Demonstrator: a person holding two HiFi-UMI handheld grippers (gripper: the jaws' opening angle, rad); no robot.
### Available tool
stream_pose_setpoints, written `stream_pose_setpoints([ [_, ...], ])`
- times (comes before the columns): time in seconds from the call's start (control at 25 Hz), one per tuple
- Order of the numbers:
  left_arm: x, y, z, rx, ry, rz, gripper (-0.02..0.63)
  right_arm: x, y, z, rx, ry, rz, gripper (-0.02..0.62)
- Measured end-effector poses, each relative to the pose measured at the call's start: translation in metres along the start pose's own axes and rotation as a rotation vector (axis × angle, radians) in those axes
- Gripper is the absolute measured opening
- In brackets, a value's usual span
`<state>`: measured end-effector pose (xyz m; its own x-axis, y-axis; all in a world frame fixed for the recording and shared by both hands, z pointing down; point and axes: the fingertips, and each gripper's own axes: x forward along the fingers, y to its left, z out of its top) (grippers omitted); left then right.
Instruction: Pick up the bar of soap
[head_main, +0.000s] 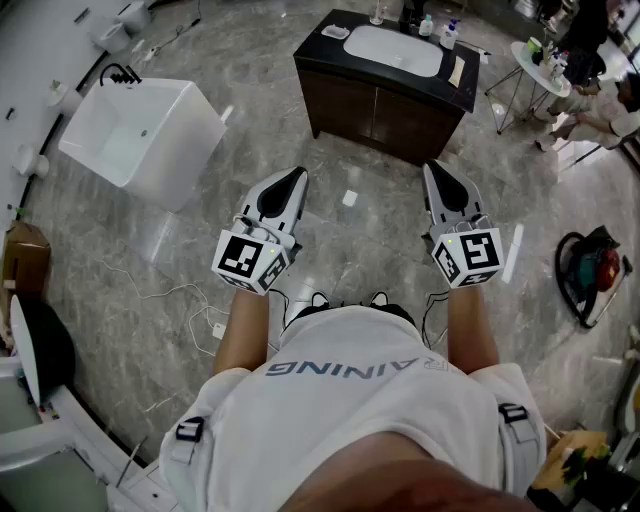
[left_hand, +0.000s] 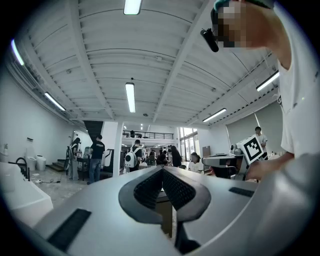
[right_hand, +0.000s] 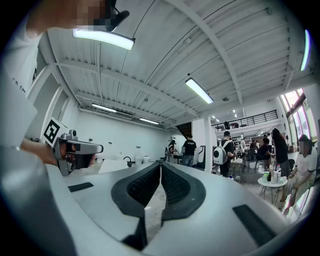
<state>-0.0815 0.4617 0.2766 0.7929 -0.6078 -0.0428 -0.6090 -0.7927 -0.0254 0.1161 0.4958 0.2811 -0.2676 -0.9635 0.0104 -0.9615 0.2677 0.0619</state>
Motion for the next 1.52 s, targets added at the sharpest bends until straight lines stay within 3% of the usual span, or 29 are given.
stream_pose_setpoints([
  [0.84,-0.006,0.023,-0.004,-0.010,-0.003,0.004,0.009,0.022,0.012,-0.003,-0.001,0.019,0.005,0.021],
  [1.52,-0.058,0.113,-0.025,-0.036,-0.001,0.030,0.008,0.084,0.086,-0.012,-0.008,0.043,-0.002,0.021],
])
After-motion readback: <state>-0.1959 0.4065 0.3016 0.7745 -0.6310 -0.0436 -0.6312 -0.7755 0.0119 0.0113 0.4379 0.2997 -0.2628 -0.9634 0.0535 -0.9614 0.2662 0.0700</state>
